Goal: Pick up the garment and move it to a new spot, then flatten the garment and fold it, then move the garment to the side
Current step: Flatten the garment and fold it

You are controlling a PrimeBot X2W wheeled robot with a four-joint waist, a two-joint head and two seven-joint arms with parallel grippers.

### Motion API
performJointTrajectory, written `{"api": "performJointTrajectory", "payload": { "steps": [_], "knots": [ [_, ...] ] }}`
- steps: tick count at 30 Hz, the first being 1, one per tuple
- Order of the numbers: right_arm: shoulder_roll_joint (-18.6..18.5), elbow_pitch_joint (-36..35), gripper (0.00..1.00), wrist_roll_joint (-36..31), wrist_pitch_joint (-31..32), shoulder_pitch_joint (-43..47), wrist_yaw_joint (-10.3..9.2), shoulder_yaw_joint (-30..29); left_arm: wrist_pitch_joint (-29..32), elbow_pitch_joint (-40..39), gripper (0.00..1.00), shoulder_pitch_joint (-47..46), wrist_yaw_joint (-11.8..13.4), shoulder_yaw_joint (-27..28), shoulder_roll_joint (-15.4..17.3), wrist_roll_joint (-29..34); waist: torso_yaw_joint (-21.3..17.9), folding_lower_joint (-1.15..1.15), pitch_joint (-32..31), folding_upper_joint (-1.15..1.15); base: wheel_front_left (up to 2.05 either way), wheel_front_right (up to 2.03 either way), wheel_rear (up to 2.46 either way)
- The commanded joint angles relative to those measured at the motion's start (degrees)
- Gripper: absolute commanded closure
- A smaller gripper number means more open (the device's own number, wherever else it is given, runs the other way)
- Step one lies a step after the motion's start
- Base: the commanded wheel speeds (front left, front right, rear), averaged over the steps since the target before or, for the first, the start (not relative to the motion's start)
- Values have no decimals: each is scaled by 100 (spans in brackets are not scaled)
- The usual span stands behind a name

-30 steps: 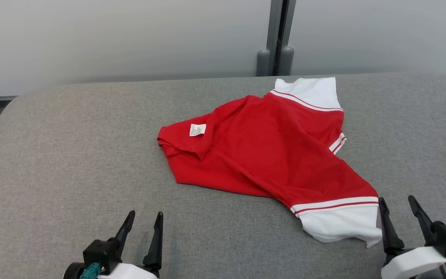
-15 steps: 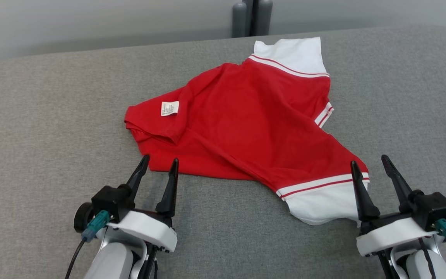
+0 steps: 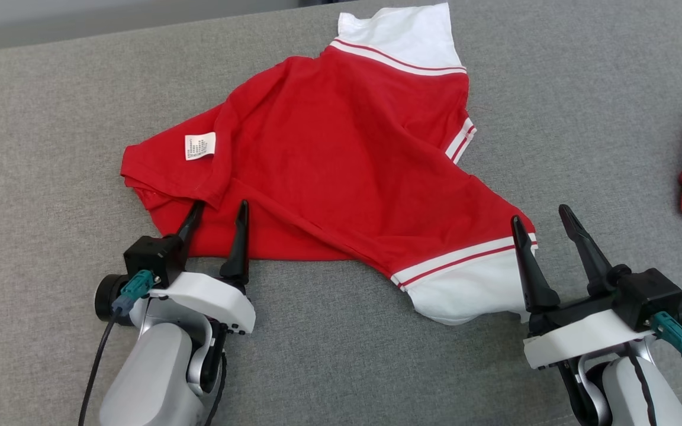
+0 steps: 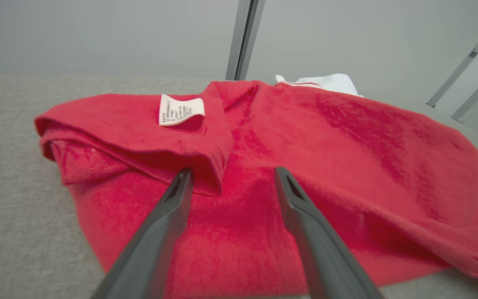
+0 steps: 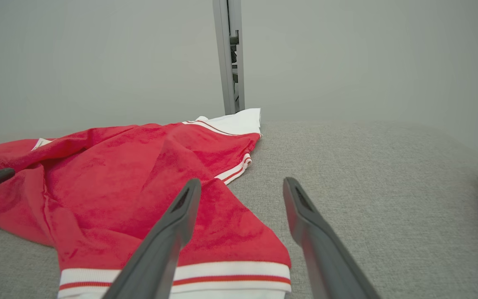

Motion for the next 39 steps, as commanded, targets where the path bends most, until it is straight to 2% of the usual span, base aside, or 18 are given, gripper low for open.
{"api": "performJointTrajectory", "payload": {
  "steps": [1, 6, 7, 8, 16, 20, 24, 29, 30, 31, 34, 39],
  "knots": [
    [-10, -32, 0, 41, 3, -55, 1, -8, -8, -2, 0, -142, 23, 88, 25, 46, -42, 0, 55, 0, 0, 0, 0],
    [-8, -31, 0, 96, 3, -90, 1, -17, -9, -118, 0, -237, -18, 185, 25, 138, -24, 0, 88, 0, 0, 0, 0],
    [-8, -25, 0, 97, 3, -92, 1, -10, -8, -134, 42, -241, -31, 185, 25, 146, -19, 0, 90, 0, 0, 0, 0],
    [-9, -16, 0, 93, 3, -97, 1, -4, -9, -166, 100, -251, -50, 179, 25, 175, -11, 0, 93, 0, 0, 0, 0],
    [-9, -2, 0, 160, 3, -140, 1, 22, -8, -511, 100, -474, -121, 316, 27, 432, 31, 0, 119, 0, 0, 0, 0],
    [-10, -26, 0, 208, 3, -169, 1, 41, -8, -733, 100, -875, -202, 723, 94, 624, 31, 0, 144, 0, 0, 0, 0],
    [-10, -13, 0, 257, 3, -228, 1, 113, -8, -475, 100, -1589, -362, 989, 547, 941, -22, 0, 211, 0, 0, 0, 0],
    [-12, 58, 0, 313, 3, -244, 1, 232, 3, 696, 100, -2483, -471, 1074, 1187, 1178, -145, 0, 266, 0, 0, 0, 0],
    [-11, 73, 0, 331, 3, -246, 1, 254, 32, 981, 67, -2625, -498, 1098, 1283, 1162, -170, 0, 268, 0, 0, 0, 0],
    [-10, 84, 0, 350, 3, -241, 1, 269, 55, 1240, 0, -2749, -509, 1115, 1348, 1132, -185, 0, 270, 0, 0, 0, 0],
    [-11, 109, 0, 398, 3, -225, 1, 258, 28, 1798, 0, -2930, -556, 1131, 1430, 1070, -201, 0, 272, 0, 0, 0, 0],
    [-9, 138, 0, 379, 3, -165, 1, 172, -6, 2304, 0, -2660, -605, 1167, 1145, 868, -95, 0, 223, 0, 0, 0, 0]
  ]
}}
